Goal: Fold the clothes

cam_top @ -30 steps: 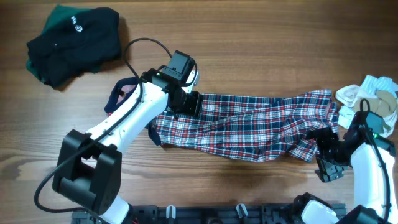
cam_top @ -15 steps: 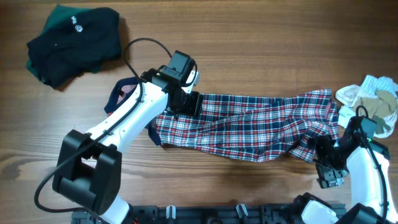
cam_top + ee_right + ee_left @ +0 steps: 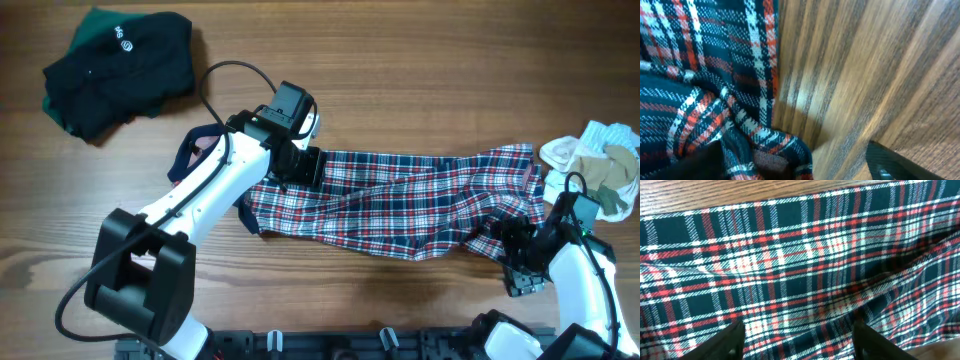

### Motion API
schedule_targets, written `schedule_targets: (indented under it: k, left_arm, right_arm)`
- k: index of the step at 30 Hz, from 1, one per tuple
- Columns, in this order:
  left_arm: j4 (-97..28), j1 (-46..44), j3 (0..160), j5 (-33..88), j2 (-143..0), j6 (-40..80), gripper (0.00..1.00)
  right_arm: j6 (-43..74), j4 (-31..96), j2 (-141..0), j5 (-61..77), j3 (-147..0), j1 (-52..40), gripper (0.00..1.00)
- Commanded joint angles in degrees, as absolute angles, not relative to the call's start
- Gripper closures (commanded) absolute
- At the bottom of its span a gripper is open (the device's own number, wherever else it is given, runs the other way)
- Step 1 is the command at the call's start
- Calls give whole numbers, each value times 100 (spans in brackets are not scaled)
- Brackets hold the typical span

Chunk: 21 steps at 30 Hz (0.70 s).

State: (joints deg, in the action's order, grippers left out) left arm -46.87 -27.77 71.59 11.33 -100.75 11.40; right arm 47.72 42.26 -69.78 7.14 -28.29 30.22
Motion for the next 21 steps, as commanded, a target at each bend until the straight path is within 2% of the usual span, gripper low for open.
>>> schedule_targets:
  k: [1,4,6,7,9,12,21]
  left_arm:
    - [-4687,-2786,7157,1081,-10138,1079,32]
    - [-4687,-2786,7157,1081,-10138,1079,31]
    - [-4687,-2786,7157,1081,-10138,1076,31]
    - [-4687,-2786,7157,1079,-10138,1076,31]
    - [-4689,-2786,7157,1079,-10138,1076,31]
    - [-4689,-2786,7157,1081,-10138,1079,30]
    - [-4713,-2786,7157,1081,-10138,1079,30]
  right_arm:
    - [4713,4237,-6921,751,-2779,3039,27]
    - [4711,4244,-6921,746,-2773,3039,49]
    - [4709,4237,-6921,749,-2773,3039,73]
    - [4709,4230,-6921,751,-2773,3039,81]
    - [4711,4219,-6921,751,-2773,3039,90]
    - [4705,4222,-6921,749,-2773,3039,96]
    - [4821,3975,-6919,744,-2818,3041,96]
